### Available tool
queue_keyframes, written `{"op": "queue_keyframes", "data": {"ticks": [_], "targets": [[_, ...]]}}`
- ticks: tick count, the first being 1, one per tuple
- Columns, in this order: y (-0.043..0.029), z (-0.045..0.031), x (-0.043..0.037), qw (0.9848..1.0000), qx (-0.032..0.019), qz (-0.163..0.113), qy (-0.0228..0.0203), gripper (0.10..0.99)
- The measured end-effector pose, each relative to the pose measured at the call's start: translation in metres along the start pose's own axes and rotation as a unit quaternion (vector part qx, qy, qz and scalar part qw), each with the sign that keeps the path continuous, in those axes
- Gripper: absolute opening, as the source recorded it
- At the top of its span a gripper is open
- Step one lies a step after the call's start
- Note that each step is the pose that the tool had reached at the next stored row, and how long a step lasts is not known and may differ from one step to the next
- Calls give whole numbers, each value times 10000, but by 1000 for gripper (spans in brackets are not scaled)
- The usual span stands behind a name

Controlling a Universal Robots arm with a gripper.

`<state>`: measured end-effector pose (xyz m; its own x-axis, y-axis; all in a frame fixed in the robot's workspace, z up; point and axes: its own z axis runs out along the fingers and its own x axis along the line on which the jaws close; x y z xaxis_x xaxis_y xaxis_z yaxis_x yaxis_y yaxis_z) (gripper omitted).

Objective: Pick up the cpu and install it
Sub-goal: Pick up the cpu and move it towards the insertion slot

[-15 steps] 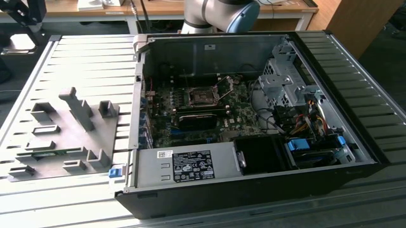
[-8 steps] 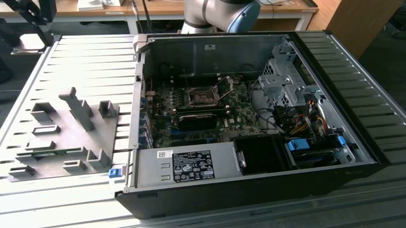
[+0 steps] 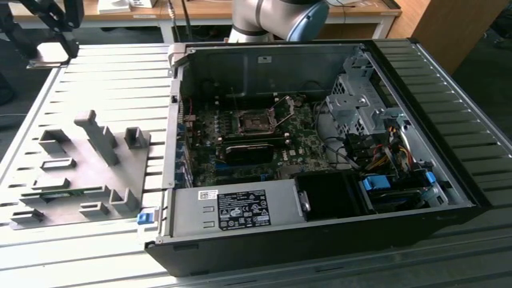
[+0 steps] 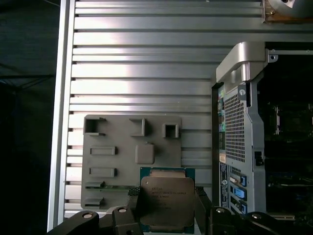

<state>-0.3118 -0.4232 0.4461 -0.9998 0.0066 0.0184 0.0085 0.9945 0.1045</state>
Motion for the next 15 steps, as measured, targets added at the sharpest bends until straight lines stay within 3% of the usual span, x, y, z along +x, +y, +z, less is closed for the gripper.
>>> {"op": "queue_keyframes", "data": {"ticks": [15], "targets": [[2,-3,-265,10000,0,0,1,529]]}}
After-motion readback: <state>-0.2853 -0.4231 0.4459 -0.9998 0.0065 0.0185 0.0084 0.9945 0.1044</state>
